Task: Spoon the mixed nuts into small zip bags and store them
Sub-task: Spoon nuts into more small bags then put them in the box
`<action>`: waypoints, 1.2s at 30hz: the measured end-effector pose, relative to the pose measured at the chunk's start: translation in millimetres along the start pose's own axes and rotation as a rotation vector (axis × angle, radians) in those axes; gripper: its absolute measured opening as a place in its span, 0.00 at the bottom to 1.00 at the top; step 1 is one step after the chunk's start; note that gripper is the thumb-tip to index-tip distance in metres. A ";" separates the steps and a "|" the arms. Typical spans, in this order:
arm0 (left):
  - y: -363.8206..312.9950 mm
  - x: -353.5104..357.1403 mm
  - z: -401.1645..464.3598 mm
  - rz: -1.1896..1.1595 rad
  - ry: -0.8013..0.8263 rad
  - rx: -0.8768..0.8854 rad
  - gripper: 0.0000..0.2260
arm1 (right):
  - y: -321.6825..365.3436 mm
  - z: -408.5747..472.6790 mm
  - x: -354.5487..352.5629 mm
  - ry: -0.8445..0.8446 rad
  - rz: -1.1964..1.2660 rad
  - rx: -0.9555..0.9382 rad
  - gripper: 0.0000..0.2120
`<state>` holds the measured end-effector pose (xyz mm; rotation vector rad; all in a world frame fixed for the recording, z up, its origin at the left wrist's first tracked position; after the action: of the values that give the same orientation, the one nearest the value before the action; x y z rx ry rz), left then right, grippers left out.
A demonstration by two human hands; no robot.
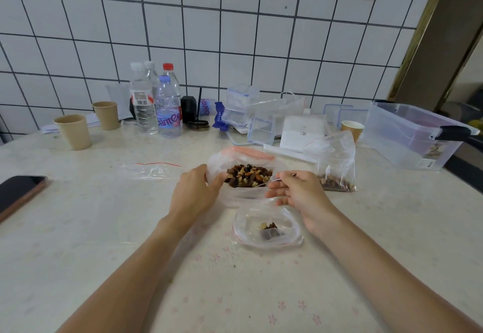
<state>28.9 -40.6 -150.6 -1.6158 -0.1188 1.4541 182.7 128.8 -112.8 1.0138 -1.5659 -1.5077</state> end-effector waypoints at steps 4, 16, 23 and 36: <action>-8.8 -0.8 -2.0 -0.061 -0.005 0.102 0.15 | -5.7 9.2 9.7 -0.053 0.015 0.001 0.09; -14.1 -1.0 -4.0 -0.100 0.022 0.163 0.12 | -6.0 25.8 12.6 -0.053 0.004 0.015 0.08; -12.7 -4.4 -1.9 -0.126 -0.007 0.129 0.11 | -8.2 22.5 1.2 -0.067 0.105 -0.001 0.09; -10.8 -13.2 -4.0 -0.124 -0.146 0.039 0.19 | 6.2 -2.2 -19.5 -0.041 0.199 -0.078 0.09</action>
<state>33.5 -44.8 -134.3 -1.4452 -0.2678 1.4682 192.6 145.6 -106.1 0.7638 -1.5733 -1.4471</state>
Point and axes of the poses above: each hand's wrist, its own z-axis towards the middle knuckle, its own x-axis out of the palm, y = z × x, the point moved 1 cm from there along z, towards the middle knuckle, and after that the axes turned 15 degrees about y, right-handed, at the moved point
